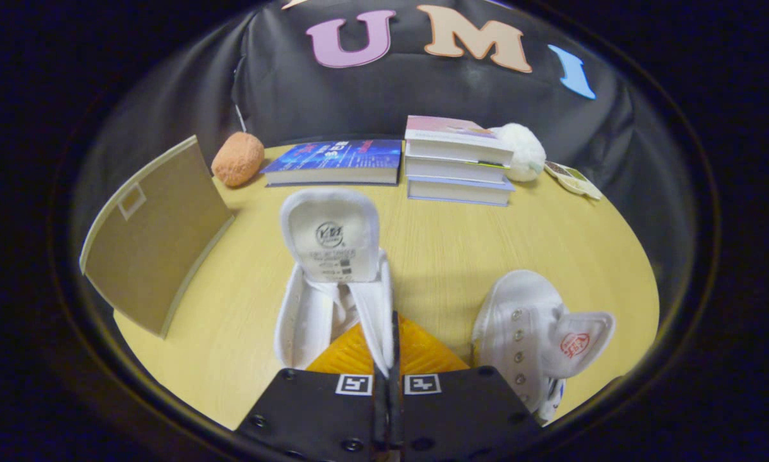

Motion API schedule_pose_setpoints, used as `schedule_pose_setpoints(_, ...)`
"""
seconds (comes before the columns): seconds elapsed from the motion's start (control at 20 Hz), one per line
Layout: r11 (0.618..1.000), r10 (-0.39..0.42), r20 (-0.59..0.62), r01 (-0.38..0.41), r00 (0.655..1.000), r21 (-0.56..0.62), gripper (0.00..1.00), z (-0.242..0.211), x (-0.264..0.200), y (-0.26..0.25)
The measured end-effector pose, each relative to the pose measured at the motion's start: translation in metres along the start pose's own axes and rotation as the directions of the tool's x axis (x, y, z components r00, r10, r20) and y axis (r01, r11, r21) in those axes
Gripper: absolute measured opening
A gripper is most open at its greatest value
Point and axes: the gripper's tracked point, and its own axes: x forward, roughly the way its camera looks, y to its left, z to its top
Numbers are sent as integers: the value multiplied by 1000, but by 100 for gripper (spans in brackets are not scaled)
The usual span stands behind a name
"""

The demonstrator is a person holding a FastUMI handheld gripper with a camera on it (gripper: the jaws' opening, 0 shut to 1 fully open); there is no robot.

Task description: Open the storage box then place both shoes into the box .Put the left shoe in first, then the right shoe, with the right side of both shoes facing outward in a uniform manner.

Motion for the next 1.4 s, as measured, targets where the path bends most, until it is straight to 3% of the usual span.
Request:
schedule_pose_setpoints(0.35,983,-173,18,171,985,71,4,13,-18,8)
schedule_pose_setpoints(0.65,925,-373,56,376,926,-57,4,38,-58,14)
schedule_pose_setpoints(1.05,865,-493,207,502,845,10,4,125,-136,41)
schedule_pose_setpoints(1.4,825,-555,324,558,766,92,4,213,-202,78)
